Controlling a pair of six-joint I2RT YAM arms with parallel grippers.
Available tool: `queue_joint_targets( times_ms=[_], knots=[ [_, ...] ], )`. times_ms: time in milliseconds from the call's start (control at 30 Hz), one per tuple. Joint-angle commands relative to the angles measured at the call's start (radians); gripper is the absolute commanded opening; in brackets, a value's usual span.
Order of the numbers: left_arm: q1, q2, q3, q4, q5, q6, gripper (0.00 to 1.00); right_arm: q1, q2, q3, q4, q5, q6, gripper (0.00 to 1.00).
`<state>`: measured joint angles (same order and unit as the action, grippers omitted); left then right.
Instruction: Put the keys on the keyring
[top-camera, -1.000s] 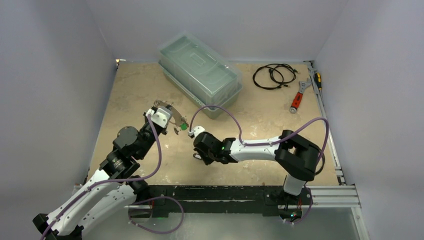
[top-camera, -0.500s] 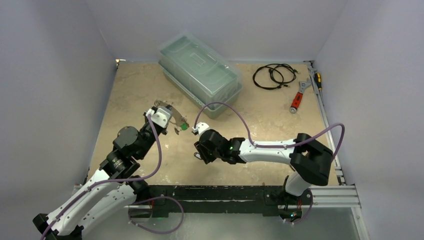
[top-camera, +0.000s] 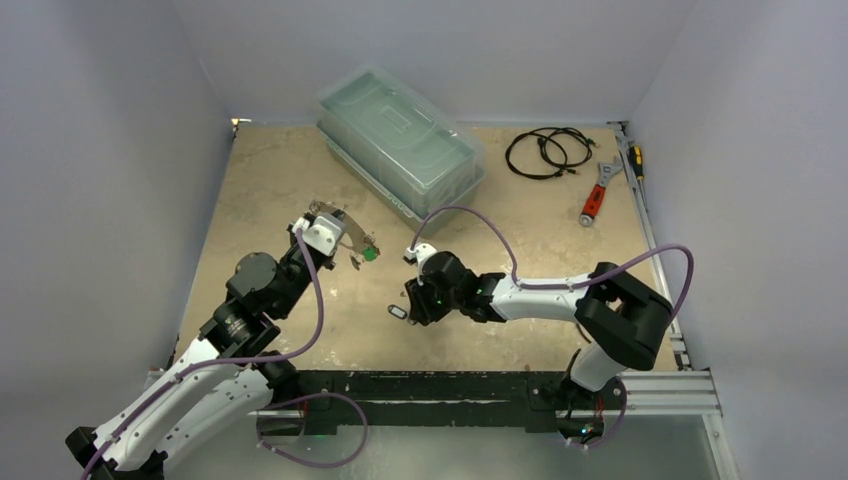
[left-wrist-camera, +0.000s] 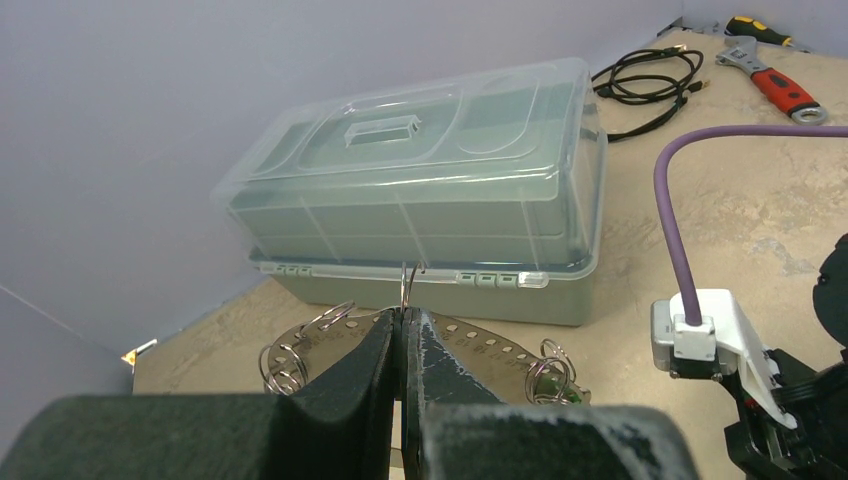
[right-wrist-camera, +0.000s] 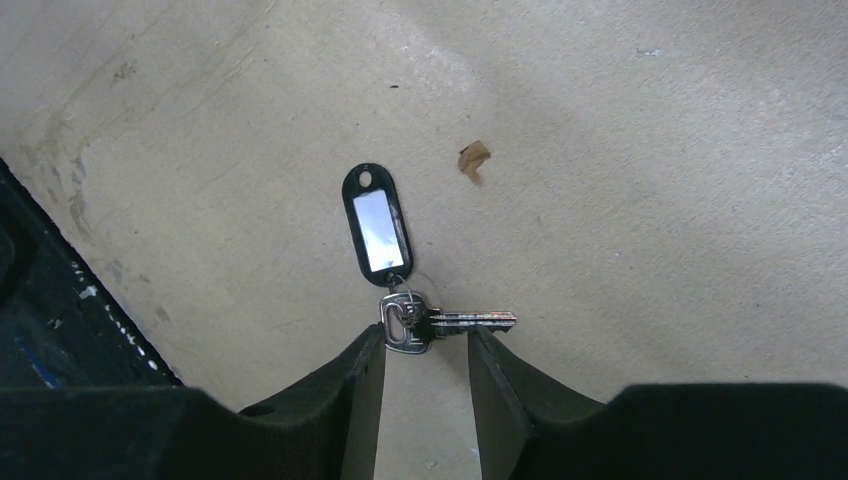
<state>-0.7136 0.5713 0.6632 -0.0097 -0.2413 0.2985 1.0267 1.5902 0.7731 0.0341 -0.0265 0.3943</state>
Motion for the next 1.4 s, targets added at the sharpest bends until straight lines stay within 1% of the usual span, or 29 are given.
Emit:
queue_joint_targets(
  times_ms=[0,333,500,667,767,867,1100,1367],
  knots=[
    [0.007,-0.004,0.014,0.05,0.008,0.001,0.0,-0.02,-0.004,-0.019,0.112,-0.107,0.013,0.39],
    [0.007,-0.006,0.013,0.05,0.006,0.002,0.0,-0.028,0.024,-0.026,0.141,-0.145,0.019,0.35],
    [0.007,-0.007,0.013,0.05,0.007,0.001,0.0,-0.03,0.031,-0.027,0.138,-0.138,0.021,0.36],
    [0.006,-0.008,0.013,0.05,0.005,0.001,0.0,-0.03,0.031,-0.035,0.137,-0.127,0.024,0.39],
    [0.007,-0.008,0.015,0.05,0.005,0.001,0.0,-0.03,0.036,-0.035,0.136,-0.129,0.023,0.38],
    [0.007,-0.01,0.015,0.05,0.005,0.001,0.0,-0.03,0.042,-0.035,0.14,-0.142,0.024,0.36],
    [0.007,-0.011,0.014,0.05,0.004,0.002,0.0,-0.03,0.056,-0.034,0.144,-0.156,0.016,0.25],
    [0.007,-0.011,0.013,0.05,0.004,0.001,0.0,-0.03,0.058,-0.029,0.133,-0.139,0.009,0.17]
  ],
)
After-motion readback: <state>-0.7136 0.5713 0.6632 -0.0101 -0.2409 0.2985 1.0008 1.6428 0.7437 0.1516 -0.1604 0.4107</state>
